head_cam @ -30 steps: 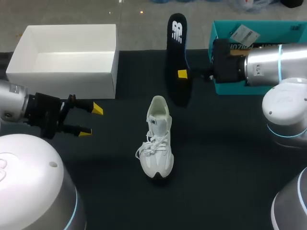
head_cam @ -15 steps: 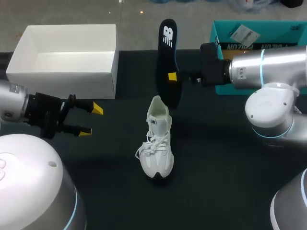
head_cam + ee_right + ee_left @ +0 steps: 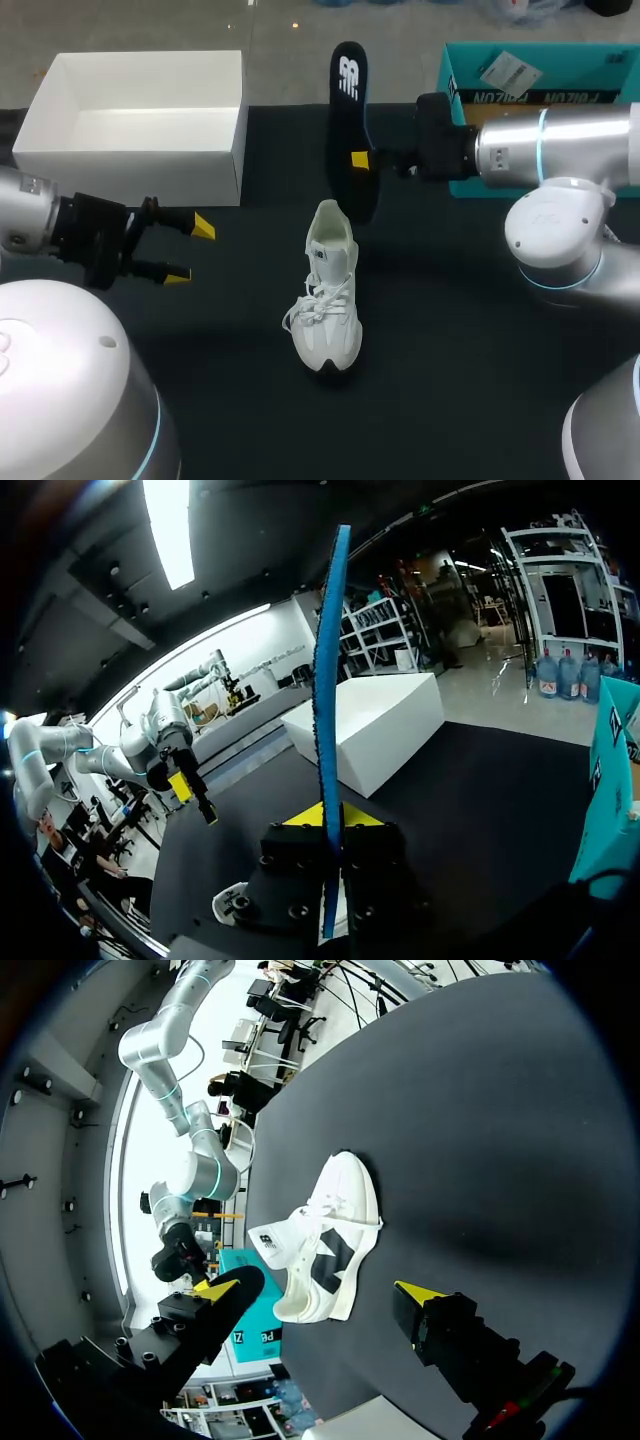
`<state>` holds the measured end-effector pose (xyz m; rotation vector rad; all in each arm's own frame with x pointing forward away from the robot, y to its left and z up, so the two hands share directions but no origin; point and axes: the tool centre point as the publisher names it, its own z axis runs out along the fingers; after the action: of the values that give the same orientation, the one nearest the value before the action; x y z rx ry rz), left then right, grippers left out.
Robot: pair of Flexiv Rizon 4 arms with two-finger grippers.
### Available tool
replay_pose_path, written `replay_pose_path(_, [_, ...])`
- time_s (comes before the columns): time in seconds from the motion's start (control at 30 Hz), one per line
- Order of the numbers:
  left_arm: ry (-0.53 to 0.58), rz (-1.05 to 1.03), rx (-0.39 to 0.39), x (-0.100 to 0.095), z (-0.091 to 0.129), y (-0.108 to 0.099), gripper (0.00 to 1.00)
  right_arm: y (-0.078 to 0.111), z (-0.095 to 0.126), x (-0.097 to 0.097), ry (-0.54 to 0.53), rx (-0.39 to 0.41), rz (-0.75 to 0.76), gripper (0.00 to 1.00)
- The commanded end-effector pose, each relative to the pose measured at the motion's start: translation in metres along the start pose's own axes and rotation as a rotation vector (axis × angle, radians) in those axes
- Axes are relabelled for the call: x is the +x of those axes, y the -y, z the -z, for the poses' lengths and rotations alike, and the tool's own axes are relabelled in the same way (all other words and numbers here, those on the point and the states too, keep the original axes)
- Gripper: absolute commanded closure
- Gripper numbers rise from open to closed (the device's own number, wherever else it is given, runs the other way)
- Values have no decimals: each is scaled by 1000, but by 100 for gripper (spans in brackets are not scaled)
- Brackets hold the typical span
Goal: Take the shoe out of the shoebox, open the shoe tongue, remove and reinsert the insole, then place the shoe into the shoebox
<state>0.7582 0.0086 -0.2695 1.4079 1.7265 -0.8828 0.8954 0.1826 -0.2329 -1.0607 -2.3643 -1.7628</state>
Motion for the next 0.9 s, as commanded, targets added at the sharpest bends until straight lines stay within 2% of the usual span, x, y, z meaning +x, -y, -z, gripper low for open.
replay_pose_path(0.03, [-4, 0, -2, -1, 0, 1, 0, 0, -1, 2, 7, 2, -1, 100])
replay_pose_path(0.07, [-4, 0, -2, -1, 0, 1, 0, 0, -1, 2, 7, 2, -1, 100])
replay_pose_path(0.13, [-4, 0, -2, -1, 0, 1, 0, 4, -4, -1, -16, -64, -6, 100])
replay_pose_path(0.3, [-4, 0, -2, -1, 0, 1, 0, 7, -9, -9, -5, -98, 33, 100])
replay_pose_path(0.43, [-4, 0, -2, -1, 0, 1, 0, 11, -11, -14, -11, -92, 21, 100])
replay_pose_path(0.83, [-4, 0, -2, -1, 0, 1, 0, 38, -14, -10, -13, -34, -14, 100])
replay_pose_path(0.9, [-4, 0, -2, -1, 0, 1, 0, 36, -14, -8, -14, -35, -11, 100])
